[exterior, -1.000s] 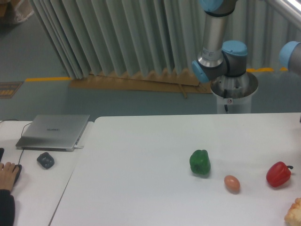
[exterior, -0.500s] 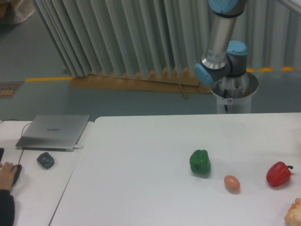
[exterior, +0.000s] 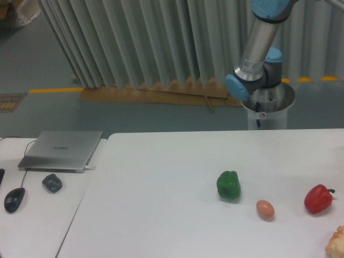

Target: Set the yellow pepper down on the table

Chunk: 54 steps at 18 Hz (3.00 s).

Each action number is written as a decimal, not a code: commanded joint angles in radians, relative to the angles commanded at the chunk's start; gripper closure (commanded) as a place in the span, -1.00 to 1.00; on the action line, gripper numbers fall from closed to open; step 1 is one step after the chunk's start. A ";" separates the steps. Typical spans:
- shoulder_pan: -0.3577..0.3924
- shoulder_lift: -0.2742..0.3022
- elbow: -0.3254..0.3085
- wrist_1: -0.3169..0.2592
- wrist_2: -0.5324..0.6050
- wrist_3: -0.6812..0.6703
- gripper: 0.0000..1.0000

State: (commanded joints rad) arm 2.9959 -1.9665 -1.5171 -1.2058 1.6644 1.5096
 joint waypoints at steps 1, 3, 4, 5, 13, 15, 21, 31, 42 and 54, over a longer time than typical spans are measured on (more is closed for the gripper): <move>0.002 -0.005 0.000 0.005 0.000 0.000 -1.00; 0.002 -0.024 0.003 0.034 0.000 0.004 -1.00; -0.003 -0.035 0.014 0.037 0.002 0.006 -1.00; -0.008 -0.037 0.027 0.037 0.000 0.009 -1.00; -0.026 -0.060 0.043 0.040 0.000 0.027 -1.00; -0.025 -0.063 0.041 0.040 0.000 0.034 -1.00; -0.011 -0.063 0.029 0.040 0.000 0.084 -1.00; 0.011 -0.072 0.017 0.043 0.003 0.083 -1.00; 0.015 -0.064 0.025 0.029 0.008 0.081 0.25; -0.078 0.069 0.061 -0.231 -0.041 -0.066 0.23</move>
State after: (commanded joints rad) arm 2.9178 -1.8976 -1.4557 -1.4372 1.6231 1.4438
